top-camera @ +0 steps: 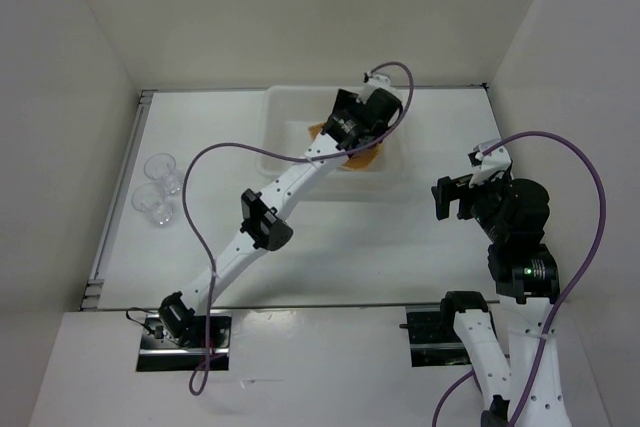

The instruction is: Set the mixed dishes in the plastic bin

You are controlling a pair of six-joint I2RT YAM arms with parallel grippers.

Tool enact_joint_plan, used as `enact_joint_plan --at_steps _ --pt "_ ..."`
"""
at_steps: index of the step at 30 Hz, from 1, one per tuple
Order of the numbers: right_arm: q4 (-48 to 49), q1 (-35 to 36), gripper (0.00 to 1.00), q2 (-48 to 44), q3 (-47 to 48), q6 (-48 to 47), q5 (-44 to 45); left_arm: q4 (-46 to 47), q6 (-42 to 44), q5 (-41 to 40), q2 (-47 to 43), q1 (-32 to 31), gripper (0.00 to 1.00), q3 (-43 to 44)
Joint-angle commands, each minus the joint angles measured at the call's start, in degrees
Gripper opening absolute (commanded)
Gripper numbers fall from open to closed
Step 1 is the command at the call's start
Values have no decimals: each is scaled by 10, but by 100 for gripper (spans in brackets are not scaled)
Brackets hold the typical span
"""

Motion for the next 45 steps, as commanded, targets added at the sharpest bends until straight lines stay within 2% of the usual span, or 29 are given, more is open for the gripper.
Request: enact_joint_plan --at_steps 1,2,3,4,6,9,11,12,14,17,18,19,22,23,26,38,45 --pt "33 4 98 -4 -4 7 1 -88 -112 -120 -136 51 100 23" --pt "33 4 98 -4 -4 7 1 -193 -168 -83 -151 80 100 23" --pt "33 4 98 -4 -4 7 1 -207 -182 -44 -192 138 100 -25" --pt "33 4 98 -9 -4 7 1 -208 -204 1 -230 157 100 -88" --pt "33 4 98 -9 -10 2 -5 -208 -236 -7 -319 185 100 -207" --pt "33 4 98 -9 -10 2 -5 -208 -221 5 -382 210 100 -243" --pt "33 4 98 -9 -10 2 -12 -208 -214 72 -431 244 100 -299" --pt "33 4 98 -9 -10 -3 -12 -208 -225 96 -451 288 100 -329" --pt "33 4 98 -9 -10 -3 -12 -208 -218 143 -494 331 100 -385" --pt "33 4 98 -9 -10 -3 -12 -175 -162 151 -547 380 100 -525" --pt "33 4 98 -9 -10 -3 -12 -134 -146 158 -562 405 100 -620" --pt "33 4 98 -9 -10 -3 -12 -116 -141 166 -577 422 100 -664" --pt "33 4 98 -9 -10 -3 -12 -17 -96 238 -632 493 100 -809" --pt "33 4 98 -9 -10 -3 -12 16 -90 255 -632 509 100 -829" --pt "33 4 98 -4 -10 -3 -12 39 -76 298 -608 537 99 -847" --pt "33 4 98 -9 -15 -9 -22 89 -39 314 -535 542 99 -853" --pt "33 4 98 -4 -15 -9 -22 118 -15 310 -506 554 94 -853"
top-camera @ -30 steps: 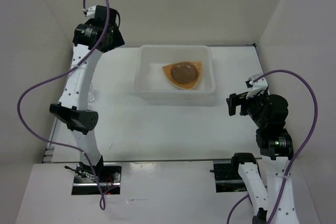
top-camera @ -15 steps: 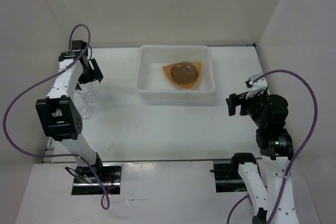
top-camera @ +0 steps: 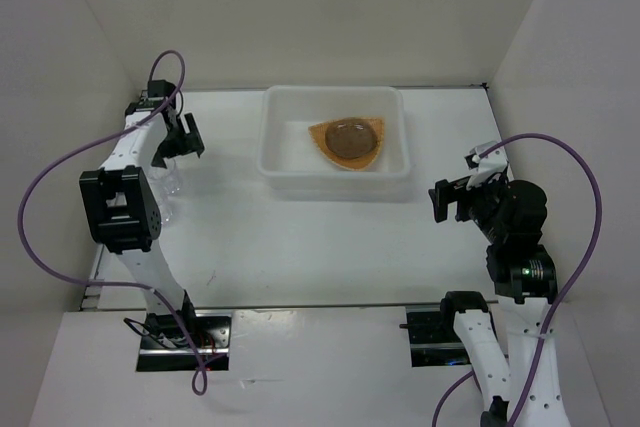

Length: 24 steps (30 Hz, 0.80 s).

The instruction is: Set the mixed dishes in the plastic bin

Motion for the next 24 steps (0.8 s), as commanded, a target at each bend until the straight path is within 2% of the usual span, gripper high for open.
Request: enact_joint_plan --at_steps 1,9,11,13,14,15,16,18,20,24 --pt "29 4 98 1 -1 -2 -5 34 21 8 21 14 94 6" --pt "29 4 98 17 -1 -2 0 46 33 13 66 24 90 21" --pt "29 4 98 17 -1 3 5 52 38 18 77 30 83 15" --pt "29 4 98 17 -1 3 5 52 38 27 82 35 65 15" --pt "29 4 98 17 -1 3 5 52 38 27 82 35 29 15" --pt "29 4 98 17 -1 3 5 52 38 19 82 35 11 27" --pt "29 4 98 22 -1 3 5 46 23 11 82 35 0 36" --pt "29 4 98 22 -1 3 5 46 14 11 64 35 0 53" --pt "29 4 98 22 -1 3 5 67 -10 11 12 35 0 71" --pt "29 4 98 28 -1 3 5 144 -79 62 -115 16 0 83"
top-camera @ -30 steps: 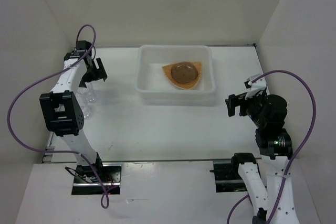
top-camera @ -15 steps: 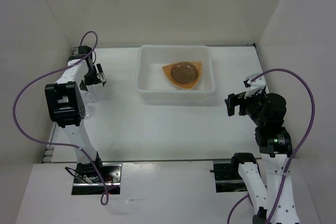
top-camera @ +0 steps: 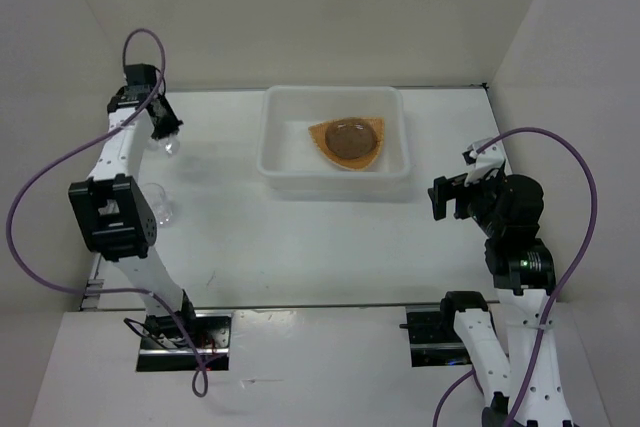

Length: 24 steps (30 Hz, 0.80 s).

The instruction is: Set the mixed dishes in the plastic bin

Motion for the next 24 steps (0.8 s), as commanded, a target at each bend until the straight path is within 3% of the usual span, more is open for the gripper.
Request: enact_joint_plan --at_steps 1,4,6,8,9,10,12,14,19,24 --pt "28 4 98 6 -1 3 3 122 -76 49 -142 -27 0 59" --pt "28 4 98 6 -1 3 3 218 -122 150 -164 -49 0 83" --pt "28 4 98 6 -1 3 3 227 -122 212 -123 -71 0 133" --pt "34 4 98 6 -1 3 9 155 -63 275 -29 -114 0 283" --pt "34 4 98 6 -1 3 9 55 -35 275 13 -132 0 354" --pt "34 4 98 1 -1 3 9 11 -8 268 55 -153 0 491" --pt "34 4 98 1 -1 3 9 6 0 256 84 -190 0 480" --pt "34 4 98 1 -6 8 9 -36 22 155 122 -231 4 509" --pt "34 4 98 -4 -6 8 14 -94 39 19 186 -298 2 528" --pt "34 4 98 -10 -6 8 14 -124 34 -30 237 -349 0 544"
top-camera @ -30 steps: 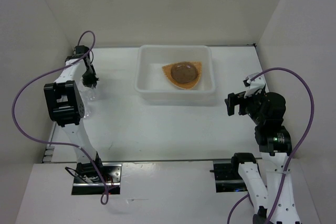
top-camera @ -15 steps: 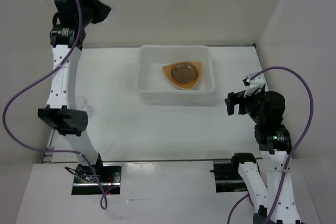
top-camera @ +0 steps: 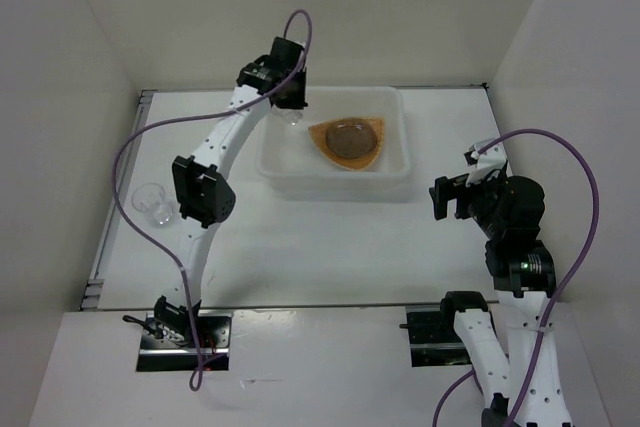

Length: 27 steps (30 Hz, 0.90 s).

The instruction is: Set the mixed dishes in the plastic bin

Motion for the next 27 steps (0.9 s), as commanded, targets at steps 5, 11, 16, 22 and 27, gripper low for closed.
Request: enact_joint_plan --at_steps 5,11,16,22,27 --pt "30 4 98 -5 -5 6 5 -42 1 -82 38 -20 0 66" --pt "30 4 98 -5 -5 6 5 -42 -10 -99 87 -40 0 72" --pt "30 4 98 -5 -5 6 5 -59 -22 -110 141 -45 4 109" --pt "30 4 98 -5 -5 6 5 -116 -39 -121 225 -45 6 270" --pt "30 4 98 -5 -5 6 5 -164 -50 -127 270 -39 14 332"
